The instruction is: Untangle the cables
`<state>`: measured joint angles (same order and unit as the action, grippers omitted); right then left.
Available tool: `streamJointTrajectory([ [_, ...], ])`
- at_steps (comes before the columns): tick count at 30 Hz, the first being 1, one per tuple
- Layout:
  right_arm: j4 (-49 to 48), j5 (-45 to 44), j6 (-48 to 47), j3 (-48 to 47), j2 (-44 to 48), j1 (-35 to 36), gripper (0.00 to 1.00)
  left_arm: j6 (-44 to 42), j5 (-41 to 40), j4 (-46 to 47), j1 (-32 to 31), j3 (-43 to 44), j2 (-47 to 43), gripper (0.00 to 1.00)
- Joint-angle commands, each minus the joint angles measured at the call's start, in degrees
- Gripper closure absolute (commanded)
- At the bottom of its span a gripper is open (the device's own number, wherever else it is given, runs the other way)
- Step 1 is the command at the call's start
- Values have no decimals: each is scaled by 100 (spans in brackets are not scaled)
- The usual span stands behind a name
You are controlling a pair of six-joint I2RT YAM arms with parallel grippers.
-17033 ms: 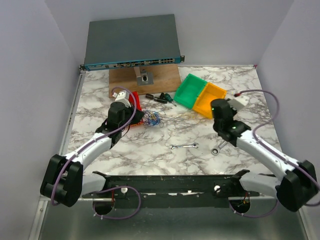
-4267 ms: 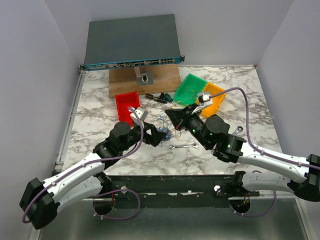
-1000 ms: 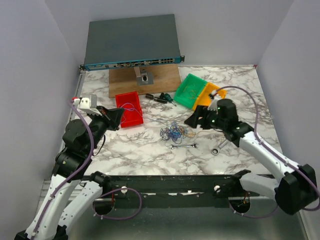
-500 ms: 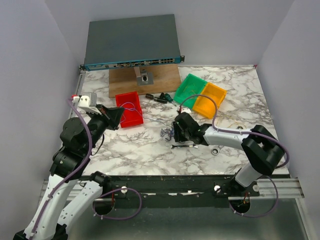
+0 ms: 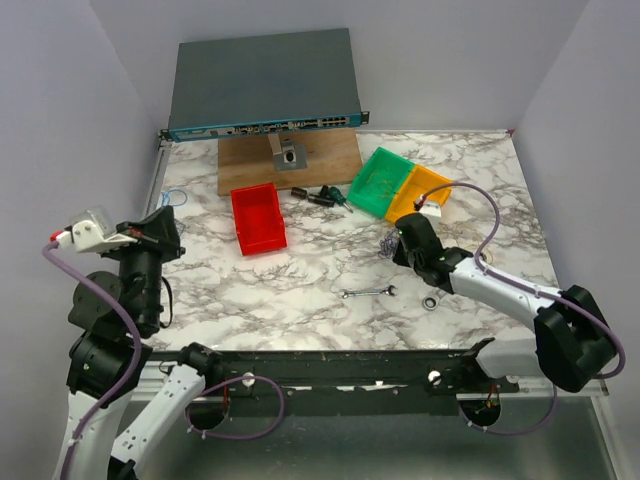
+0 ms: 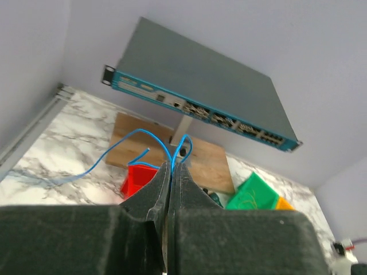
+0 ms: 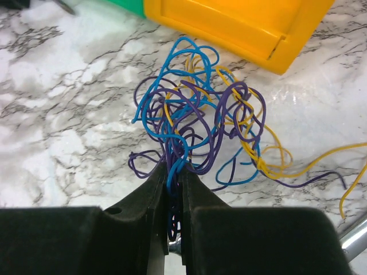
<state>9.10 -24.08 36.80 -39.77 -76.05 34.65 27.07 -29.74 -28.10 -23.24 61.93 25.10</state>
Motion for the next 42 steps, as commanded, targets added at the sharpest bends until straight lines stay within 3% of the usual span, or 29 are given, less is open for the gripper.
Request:
streamJointTrajectory([
  [1, 12, 476, -130, 26, 270, 41, 94, -229, 1307, 212, 22, -252, 372, 100],
  [6, -78, 680, -292, 78, 591, 41, 92, -201, 1606, 15, 22, -91, 939, 100],
  [17, -415, 1078, -616, 153, 842, 38, 90, -248, 2007, 649, 23, -29, 1750, 100],
  [29, -640, 1453, -729, 54, 823, 36, 90, -413, 1623, 867, 154, 475, 3060, 100],
  [42, -579, 1772, -782, 60, 1169, 36, 90, -325, 1207, 1085, 258, 301, 3384, 100],
])
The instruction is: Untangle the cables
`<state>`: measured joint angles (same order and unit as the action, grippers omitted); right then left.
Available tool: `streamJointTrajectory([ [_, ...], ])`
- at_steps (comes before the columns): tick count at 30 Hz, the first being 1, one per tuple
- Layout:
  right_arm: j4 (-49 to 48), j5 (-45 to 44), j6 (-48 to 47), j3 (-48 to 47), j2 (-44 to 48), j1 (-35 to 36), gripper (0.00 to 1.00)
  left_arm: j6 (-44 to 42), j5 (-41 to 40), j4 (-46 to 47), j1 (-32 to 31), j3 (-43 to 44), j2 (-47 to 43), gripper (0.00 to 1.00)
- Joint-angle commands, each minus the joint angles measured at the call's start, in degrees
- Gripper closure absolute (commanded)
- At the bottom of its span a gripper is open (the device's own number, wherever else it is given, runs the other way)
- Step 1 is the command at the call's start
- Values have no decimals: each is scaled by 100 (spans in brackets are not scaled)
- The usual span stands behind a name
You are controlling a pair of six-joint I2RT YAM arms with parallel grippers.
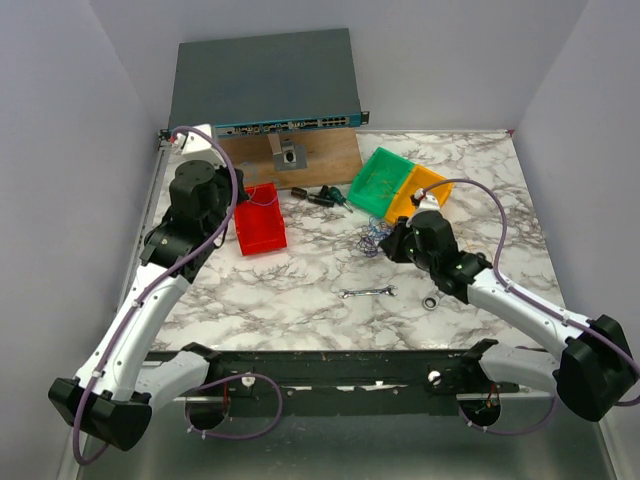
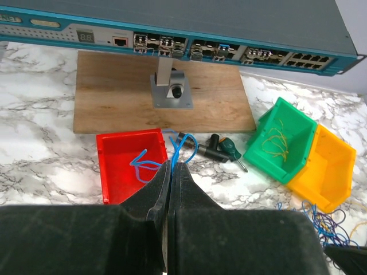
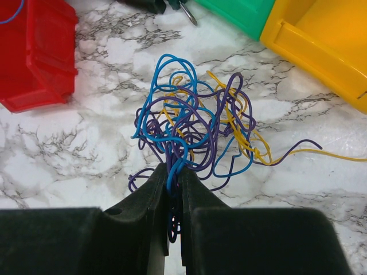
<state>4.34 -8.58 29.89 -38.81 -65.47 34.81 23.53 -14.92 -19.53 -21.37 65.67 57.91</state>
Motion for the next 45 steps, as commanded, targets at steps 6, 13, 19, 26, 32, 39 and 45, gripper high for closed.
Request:
streamJointTrajectory([
  [6, -95, 248, -82, 5, 172, 21, 90, 159, -586, 393, 123, -258, 401, 100],
  [13, -71, 234, -123, -6, 167, 26, 90, 418, -678, 717, 159, -682, 870, 100],
  [19, -39, 258, -140, -31, 174, 26, 90, 521, -598, 910, 168, -743, 1621, 100],
  [26, -29, 251, -143, -35, 241, 26, 90, 631, -412, 713, 279, -385, 2916, 100],
  [32, 14, 190, -150, -5, 234, 26, 90, 979, -222, 561, 376, -367, 3269, 94],
  [39, 42, 643, -258, -130, 54, 21, 88, 404, 191, 317, 337, -401, 2376, 38],
  [45, -213, 2007, -128, -320, -242, 26, 83, 181, 1229, 717, -13, -1263, 958, 12],
])
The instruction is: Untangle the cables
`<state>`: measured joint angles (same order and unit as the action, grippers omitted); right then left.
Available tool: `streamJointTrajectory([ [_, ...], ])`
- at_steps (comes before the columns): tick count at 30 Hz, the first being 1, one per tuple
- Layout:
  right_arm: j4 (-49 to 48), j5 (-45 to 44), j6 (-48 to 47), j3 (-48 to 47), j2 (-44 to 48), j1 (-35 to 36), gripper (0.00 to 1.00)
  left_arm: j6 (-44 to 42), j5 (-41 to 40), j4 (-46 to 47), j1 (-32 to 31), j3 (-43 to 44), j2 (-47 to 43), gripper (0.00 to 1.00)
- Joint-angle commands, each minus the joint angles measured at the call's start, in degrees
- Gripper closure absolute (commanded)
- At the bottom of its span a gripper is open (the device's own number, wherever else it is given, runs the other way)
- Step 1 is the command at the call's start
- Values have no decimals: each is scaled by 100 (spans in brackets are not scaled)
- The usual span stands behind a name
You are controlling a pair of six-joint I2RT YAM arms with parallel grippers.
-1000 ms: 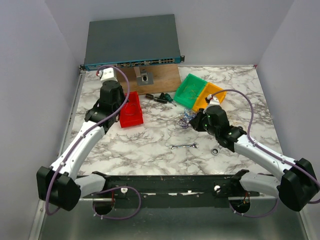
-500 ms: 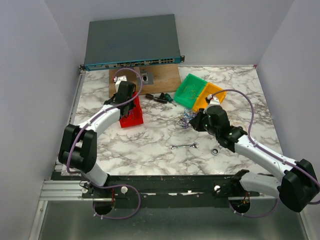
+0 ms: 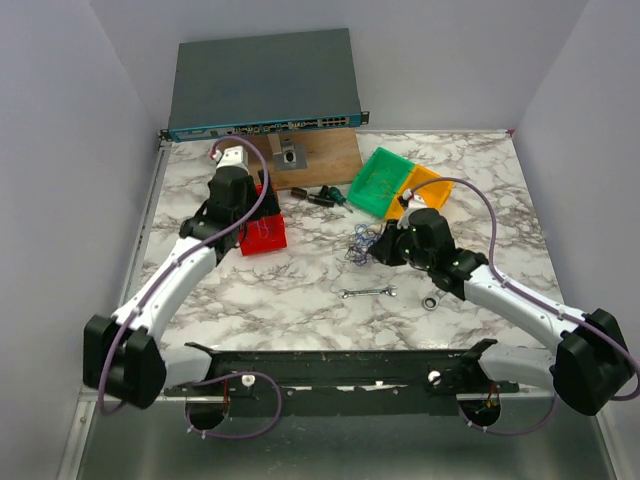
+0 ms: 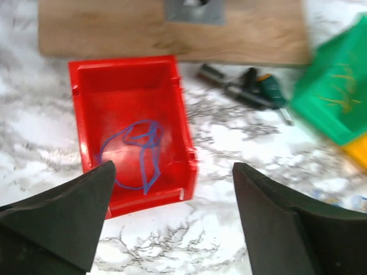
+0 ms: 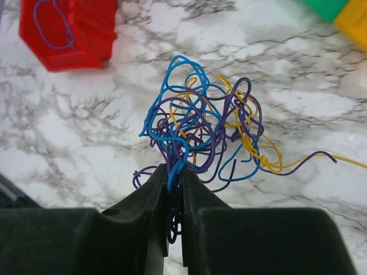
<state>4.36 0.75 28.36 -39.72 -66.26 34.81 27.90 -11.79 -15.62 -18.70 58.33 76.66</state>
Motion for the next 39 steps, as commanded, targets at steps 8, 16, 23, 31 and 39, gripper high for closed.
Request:
streamJointTrajectory([
  [8, -450, 1106, 407, -163, -112, 18, 18, -286, 2171, 1846, -1103, -2108, -2356, 2],
  [16, 195, 95, -3, -41, -195, 26, 34, -647, 2512, 2255, -1783, -2243, -1551, 20],
  [23, -53, 399, -86, -59, -759, 26, 56, -795, 2260, 2153, -2085, -1729, -395, 35],
  [31, -345, 441, 15, -34, -1237, 26, 74, -767, 2364, 2085, -2186, -1168, 844, 47],
  [39, -379, 455, 32, 48, -1089, 28, 96, -790, 2571, 2375, -2184, -1145, 1243, 56],
])
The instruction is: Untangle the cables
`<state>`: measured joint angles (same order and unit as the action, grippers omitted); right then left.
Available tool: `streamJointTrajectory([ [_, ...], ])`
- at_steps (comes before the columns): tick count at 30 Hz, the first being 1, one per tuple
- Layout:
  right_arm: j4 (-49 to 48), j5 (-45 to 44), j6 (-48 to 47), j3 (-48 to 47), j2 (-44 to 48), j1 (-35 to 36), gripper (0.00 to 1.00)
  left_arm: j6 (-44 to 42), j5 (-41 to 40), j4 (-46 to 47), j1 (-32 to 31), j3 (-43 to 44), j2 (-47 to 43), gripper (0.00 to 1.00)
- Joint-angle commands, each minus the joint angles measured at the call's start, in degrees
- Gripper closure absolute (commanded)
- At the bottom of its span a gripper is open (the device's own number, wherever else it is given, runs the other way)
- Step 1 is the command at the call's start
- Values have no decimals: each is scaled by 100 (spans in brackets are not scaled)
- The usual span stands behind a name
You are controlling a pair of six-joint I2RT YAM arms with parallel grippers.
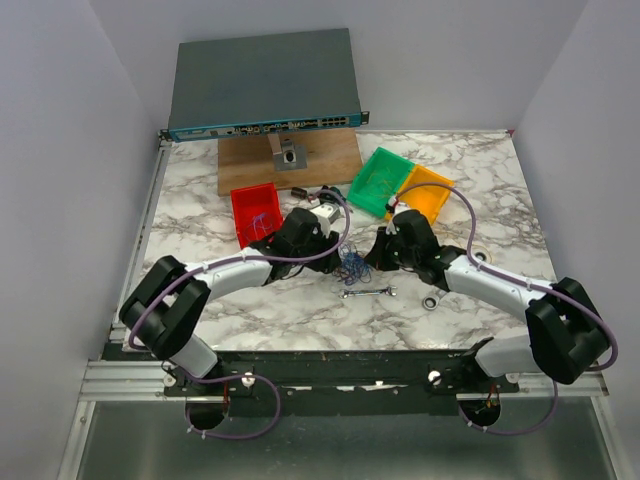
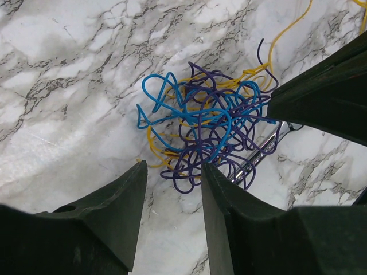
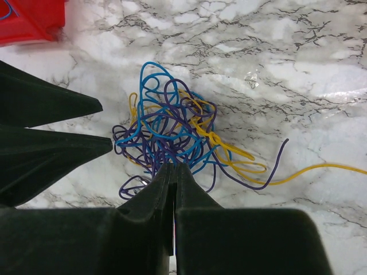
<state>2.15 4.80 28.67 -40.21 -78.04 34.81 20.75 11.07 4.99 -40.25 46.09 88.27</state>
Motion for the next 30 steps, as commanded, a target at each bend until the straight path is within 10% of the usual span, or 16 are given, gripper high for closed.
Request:
streamJointTrajectory([
  [1, -155, 65, 2, 98, 80, 26, 97, -95, 349, 354, -28, 78, 107, 57],
  [9, -145, 59, 64, -21, -18, 26, 99, -144, 364, 340, -32, 213, 500, 56],
  [15, 52, -784, 408, -71, 130, 25, 99, -39, 580, 544, -61, 205, 770, 100],
  [30, 2138, -4987, 1883, 92, 2223, -342, 99, 651, -1542, -820, 588, -1037, -2217, 100],
])
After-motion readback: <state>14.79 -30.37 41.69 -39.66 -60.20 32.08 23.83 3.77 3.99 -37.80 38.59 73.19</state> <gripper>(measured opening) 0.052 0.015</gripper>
